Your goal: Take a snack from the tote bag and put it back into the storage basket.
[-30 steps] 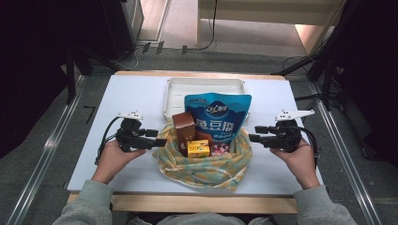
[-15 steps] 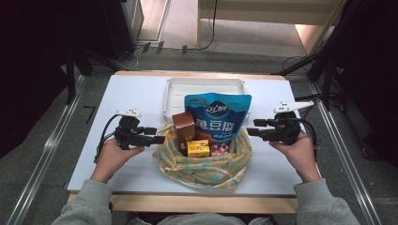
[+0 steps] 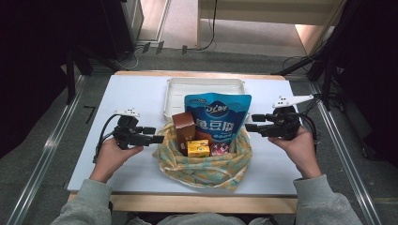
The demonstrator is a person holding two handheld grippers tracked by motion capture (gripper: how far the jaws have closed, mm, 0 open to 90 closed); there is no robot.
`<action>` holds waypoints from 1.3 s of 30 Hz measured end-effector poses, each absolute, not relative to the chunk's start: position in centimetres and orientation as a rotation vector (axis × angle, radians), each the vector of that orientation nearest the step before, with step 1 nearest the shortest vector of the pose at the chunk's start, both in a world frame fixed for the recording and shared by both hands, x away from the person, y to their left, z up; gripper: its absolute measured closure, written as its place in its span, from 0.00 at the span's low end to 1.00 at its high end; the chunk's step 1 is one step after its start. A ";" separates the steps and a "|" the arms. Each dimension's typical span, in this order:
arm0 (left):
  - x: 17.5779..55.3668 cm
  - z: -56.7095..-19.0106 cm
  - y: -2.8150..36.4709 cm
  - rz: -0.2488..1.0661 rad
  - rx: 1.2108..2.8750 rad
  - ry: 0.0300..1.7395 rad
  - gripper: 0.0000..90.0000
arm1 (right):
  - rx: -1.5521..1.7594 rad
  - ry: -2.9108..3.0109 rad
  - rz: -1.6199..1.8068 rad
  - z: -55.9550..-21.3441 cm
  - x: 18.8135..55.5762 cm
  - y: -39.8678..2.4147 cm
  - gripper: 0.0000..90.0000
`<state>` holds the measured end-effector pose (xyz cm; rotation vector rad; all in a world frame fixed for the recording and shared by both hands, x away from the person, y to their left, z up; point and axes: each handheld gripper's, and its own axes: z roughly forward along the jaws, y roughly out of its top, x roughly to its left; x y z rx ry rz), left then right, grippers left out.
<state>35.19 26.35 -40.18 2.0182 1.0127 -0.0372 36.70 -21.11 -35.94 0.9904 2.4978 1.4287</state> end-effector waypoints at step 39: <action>35.2 -40.3 26.7 -0.034 2.007 1.029 0.40 | 0.775 2.564 1.504 -33.4 38.8 -14.6 0.94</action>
